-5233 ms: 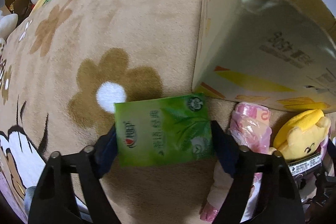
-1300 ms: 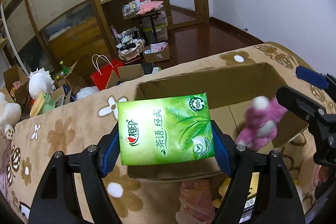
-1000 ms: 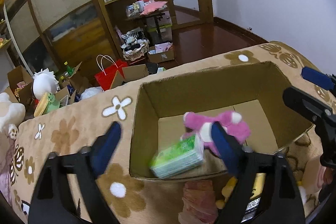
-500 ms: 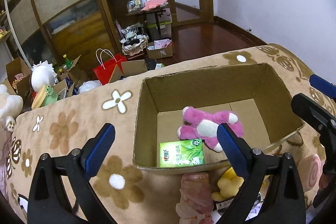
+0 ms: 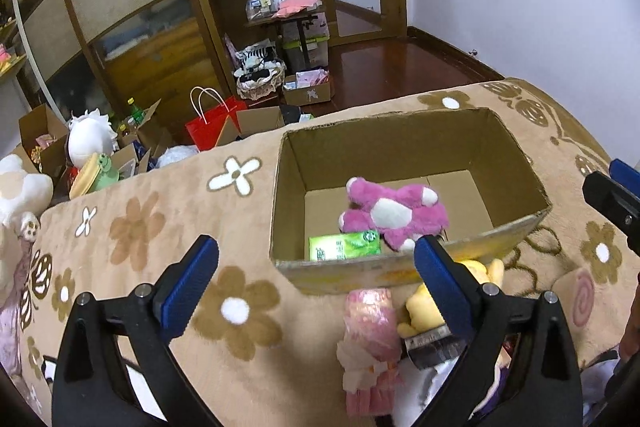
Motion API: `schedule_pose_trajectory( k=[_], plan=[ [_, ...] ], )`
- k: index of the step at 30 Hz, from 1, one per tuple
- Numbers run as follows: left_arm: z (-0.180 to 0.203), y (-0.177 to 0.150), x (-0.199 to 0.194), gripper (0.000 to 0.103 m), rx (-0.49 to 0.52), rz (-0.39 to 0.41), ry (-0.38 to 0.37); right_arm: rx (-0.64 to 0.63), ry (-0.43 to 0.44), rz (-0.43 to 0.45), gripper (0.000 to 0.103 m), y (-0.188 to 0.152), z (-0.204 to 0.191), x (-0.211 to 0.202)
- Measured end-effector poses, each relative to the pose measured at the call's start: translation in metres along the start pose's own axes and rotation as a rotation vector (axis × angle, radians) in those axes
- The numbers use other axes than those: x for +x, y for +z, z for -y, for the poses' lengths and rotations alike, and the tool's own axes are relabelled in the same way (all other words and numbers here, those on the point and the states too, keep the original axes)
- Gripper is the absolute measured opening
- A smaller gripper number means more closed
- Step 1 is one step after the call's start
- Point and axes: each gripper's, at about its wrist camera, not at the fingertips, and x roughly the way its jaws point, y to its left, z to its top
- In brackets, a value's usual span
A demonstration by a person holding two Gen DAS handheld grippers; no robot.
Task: Organize soft objects
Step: 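Withdraw both tools and lower them toward the remaining toys beside the box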
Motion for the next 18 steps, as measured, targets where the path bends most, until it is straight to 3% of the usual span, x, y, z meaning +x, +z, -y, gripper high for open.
schedule_pose_trajectory(
  k=[18],
  plan=[
    [-0.001,-0.018,-0.023,0.098,0.002,-0.089,-0.004,0.127,-0.036,-0.028,0.103,-0.021,0.020,-0.042]
  ],
)
